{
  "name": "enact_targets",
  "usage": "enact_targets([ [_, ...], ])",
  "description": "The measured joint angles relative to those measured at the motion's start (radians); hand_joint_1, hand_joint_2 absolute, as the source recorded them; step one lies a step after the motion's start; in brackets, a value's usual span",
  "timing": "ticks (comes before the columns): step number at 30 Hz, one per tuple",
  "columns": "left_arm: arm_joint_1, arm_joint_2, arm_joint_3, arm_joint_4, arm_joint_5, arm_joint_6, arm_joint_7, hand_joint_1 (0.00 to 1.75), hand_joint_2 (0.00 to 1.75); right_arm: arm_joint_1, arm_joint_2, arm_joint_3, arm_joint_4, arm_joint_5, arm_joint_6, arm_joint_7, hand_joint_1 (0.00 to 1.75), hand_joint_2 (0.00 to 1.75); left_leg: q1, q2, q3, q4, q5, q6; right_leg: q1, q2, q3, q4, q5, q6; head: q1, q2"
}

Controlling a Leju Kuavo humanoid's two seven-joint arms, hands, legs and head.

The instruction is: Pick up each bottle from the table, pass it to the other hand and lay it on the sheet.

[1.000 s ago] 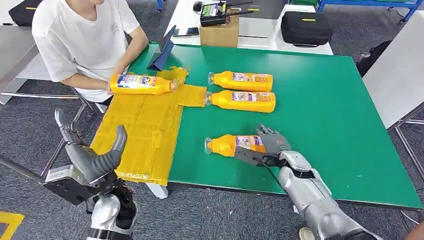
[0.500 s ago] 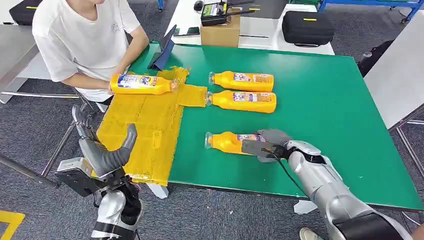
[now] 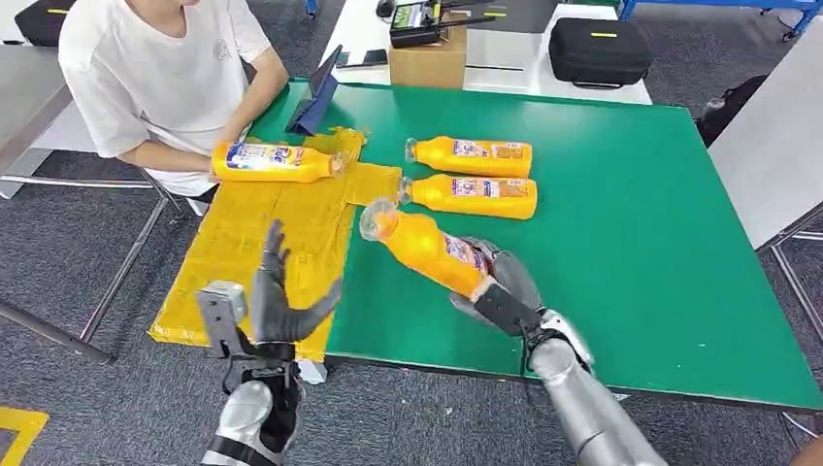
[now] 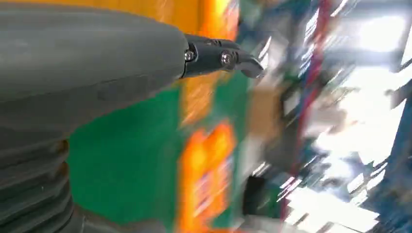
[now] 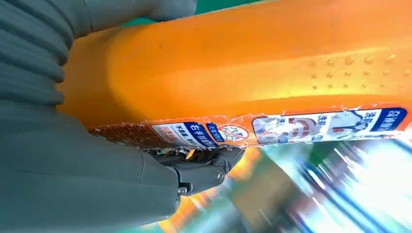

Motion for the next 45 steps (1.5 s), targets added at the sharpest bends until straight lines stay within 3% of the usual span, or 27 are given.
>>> enact_targets([
  [4,0.000,0.005,-0.061,0.102,-0.046,-0.075,-0.006,0.00,1.75,0.083,0.026,-0.019,-0.229,-0.002,-0.046,-0.028,1.75,1.75,0.000,0.001,-0.004,0.000,-0.001,-0.001,-0.001,0.000,-0.004,0.000,0.000,0.000,0.000,0.000],
  [11,0.004,0.019,-0.122,0.150,-0.126,-0.190,-0.018,0.00,1.75,0.148,0.061,-0.032,-0.386,0.011,-0.068,-0.114,1.75,1.75,-0.001,0.001,-0.004,0.000,-0.001,0.000,-0.001,0.000,-0.004,0.000,0.000,0.000,0.000,0.000],
  [18,0.020,0.014,-0.143,0.084,-0.037,-0.230,-0.127,0.00,1.75,0.152,0.084,0.076,-0.316,0.095,0.017,-0.067,1.75,1.75,0.000,0.000,-0.004,0.000,-0.001,0.000,0.000,0.000,-0.004,0.000,0.000,0.000,0.000,0.000],
  [25,0.051,0.006,-0.142,-0.030,0.141,-0.211,-0.139,0.00,1.75,0.155,0.097,0.216,-0.212,0.135,-0.013,-0.039,1.75,1.75,0.000,0.001,-0.005,0.000,-0.001,0.000,0.000,0.000,-0.005,0.000,-0.001,0.000,0.000,0.000],
  [33,0.078,0.007,-0.143,-0.069,0.231,-0.234,-0.114,0.00,1.75,0.153,0.100,0.265,-0.199,0.143,-0.034,-0.009,1.75,1.75,0.000,0.001,-0.005,0.000,-0.001,0.000,-0.001,0.000,-0.006,-0.001,-0.001,0.000,0.000,0.000],
  [34,0.078,0.007,-0.143,-0.070,0.239,-0.243,-0.109,0.58,1.75,0.152,0.100,0.265,-0.198,0.142,-0.036,-0.008,1.75,1.75,0.000,0.001,-0.005,0.000,-0.001,0.000,-0.001,0.000,-0.006,-0.001,-0.001,0.000,0.000,0.000],
  [35,0.078,0.007,-0.143,-0.070,0.243,-0.249,-0.106,1.75,1.75,0.152,0.100,0.267,-0.198,0.142,-0.037,-0.008,1.75,1.75,0.000,0.001,-0.005,0.000,-0.001,0.000,-0.001,0.000,-0.006,-0.001,-0.001,0.000,0.000,0.000],
  [36,0.078,0.007,-0.144,-0.071,0.251,-0.259,-0.101,1.75,1.75,0.152,0.100,0.268,-0.197,0.141,-0.037,-0.007,1.75,1.75,0.000,0.001,-0.005,0.000,-0.001,0.000,-0.001,0.000,-0.006,0.000,-0.001,0.000,0.000,0.000],
  [37,0.078,0.008,-0.144,-0.071,0.267,-0.276,-0.091,1.75,1.75,0.152,0.100,0.268,-0.197,0.140,-0.037,-0.007,0.94,1.75,0.000,0.001,-0.005,0.000,-0.001,0.000,-0.001,0.000,-0.006,0.000,-0.001,0.000,0.000,0.000],
  [38,0.078,0.008,-0.145,-0.071,0.288,-0.299,-0.078,1.75,1.75,0.152,0.100,0.268,-0.195,0.137,-0.037,-0.006,0.02,1.75,0.000,0.001,-0.005,0.000,-0.001,0.000,-0.001,0.000,-0.007,0.000,-0.001,0.000,0.000,0.000],
  [40,0.077,0.008,-0.147,-0.070,0.329,-0.347,-0.055,1.75,1.75,0.152,0.098,0.267,-0.194,0.129,-0.036,-0.007,0.00,1.75,0.000,0.001,-0.005,0.000,-0.001,0.000,-0.001,0.000,-0.007,0.000,-0.001,0.000,0.000,0.000],
  [41,0.075,0.010,-0.147,-0.068,0.342,-0.363,-0.048,1.75,1.75,0.153,0.097,0.267,-0.194,0.128,-0.036,-0.008,0.00,0.00,0.000,0.002,-0.005,0.000,-0.001,0.000,-0.001,0.000,-0.007,0.000,-0.001,0.000,0.000,0.000],
  [45,0.060,0.011,-0.140,-0.063,0.407,-0.396,-0.026,1.75,1.75,0.170,0.097,0.267,-0.195,0.113,-0.033,-0.008,0.00,0.00,0.000,0.001,-0.006,0.000,-0.001,0.000,-0.001,0.000,-0.007,0.000,-0.001,0.000,0.000,0.000],
])
